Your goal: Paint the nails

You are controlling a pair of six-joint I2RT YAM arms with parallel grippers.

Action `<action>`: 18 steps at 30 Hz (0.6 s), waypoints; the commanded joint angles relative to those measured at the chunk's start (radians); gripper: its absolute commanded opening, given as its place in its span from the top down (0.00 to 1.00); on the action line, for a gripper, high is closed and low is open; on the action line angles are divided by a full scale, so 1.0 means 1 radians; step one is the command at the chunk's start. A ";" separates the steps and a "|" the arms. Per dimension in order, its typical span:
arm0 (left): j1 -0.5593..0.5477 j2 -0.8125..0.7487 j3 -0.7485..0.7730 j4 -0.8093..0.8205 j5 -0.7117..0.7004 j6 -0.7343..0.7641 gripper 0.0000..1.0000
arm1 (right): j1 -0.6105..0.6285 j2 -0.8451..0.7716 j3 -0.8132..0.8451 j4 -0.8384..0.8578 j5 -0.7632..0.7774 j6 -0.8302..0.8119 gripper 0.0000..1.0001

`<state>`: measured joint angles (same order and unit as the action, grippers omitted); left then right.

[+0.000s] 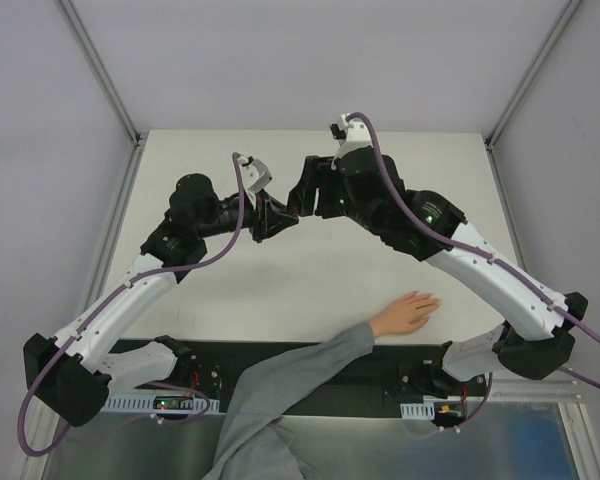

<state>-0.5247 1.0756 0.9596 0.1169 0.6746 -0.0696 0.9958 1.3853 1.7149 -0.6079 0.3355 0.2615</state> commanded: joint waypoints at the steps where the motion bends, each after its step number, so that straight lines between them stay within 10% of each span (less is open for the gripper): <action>1: -0.012 -0.029 0.022 0.029 -0.021 0.011 1.00 | 0.017 0.069 0.083 -0.047 0.080 0.016 0.35; 10: -0.015 -0.034 0.021 0.029 -0.007 0.008 1.00 | 0.032 0.153 0.109 -0.073 0.050 0.002 0.52; 18: -0.015 -0.022 0.045 0.052 0.282 -0.025 1.00 | 0.015 0.058 -0.035 0.045 -0.174 -0.244 0.99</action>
<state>-0.5289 1.0721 0.9596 0.0978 0.7315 -0.0696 1.0321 1.5208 1.7485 -0.6277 0.3206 0.2070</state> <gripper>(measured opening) 0.200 0.108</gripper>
